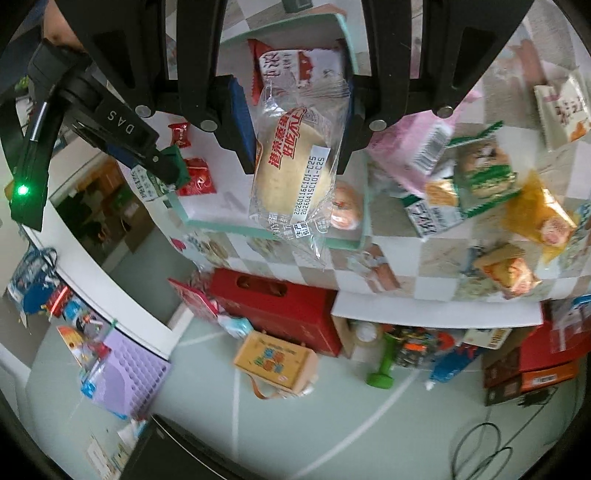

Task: Organize snacks
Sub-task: 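Carry the bun and green biscuit pack over the tray and open both grippers, then move both open grippers back over the snack pile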

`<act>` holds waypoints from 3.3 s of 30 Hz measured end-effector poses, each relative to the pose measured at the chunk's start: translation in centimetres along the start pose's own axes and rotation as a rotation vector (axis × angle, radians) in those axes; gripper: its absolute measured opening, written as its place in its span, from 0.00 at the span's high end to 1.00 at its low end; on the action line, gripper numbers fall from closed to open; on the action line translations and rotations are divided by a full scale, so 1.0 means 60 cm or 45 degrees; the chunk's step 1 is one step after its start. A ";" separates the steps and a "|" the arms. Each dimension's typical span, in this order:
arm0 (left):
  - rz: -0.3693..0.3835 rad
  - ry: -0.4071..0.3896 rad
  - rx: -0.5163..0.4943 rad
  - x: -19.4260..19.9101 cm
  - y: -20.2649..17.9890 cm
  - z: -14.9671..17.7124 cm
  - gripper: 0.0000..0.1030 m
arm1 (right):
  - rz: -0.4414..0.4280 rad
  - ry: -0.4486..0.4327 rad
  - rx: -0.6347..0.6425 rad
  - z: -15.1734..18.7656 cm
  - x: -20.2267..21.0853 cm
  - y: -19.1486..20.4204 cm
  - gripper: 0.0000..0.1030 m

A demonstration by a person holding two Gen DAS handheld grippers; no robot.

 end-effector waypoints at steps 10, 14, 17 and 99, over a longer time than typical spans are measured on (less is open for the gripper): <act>-0.013 0.060 -0.030 -0.044 -0.009 0.007 0.60 | -0.021 0.060 0.019 0.017 -0.021 0.012 0.35; -0.027 0.060 -0.044 -0.051 -0.010 0.007 0.59 | -0.027 0.075 0.026 0.021 -0.026 0.015 0.35; -0.037 0.055 -0.051 -0.049 -0.010 0.007 0.49 | -0.018 0.076 0.044 0.022 -0.027 0.020 0.35; -0.968 -0.175 0.460 0.305 0.363 0.062 0.01 | -0.566 0.171 0.179 0.105 0.058 0.364 0.00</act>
Point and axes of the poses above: each gripper's, at about its wrist camera, not at the fingertips, and x roughly against the way its jaws point, y to its left, z to its underside, the point moved 8 cm from there along -x, roughly the way its jaws point, and after that the axes turned 9 degrees about z, right-handed, at the moved point
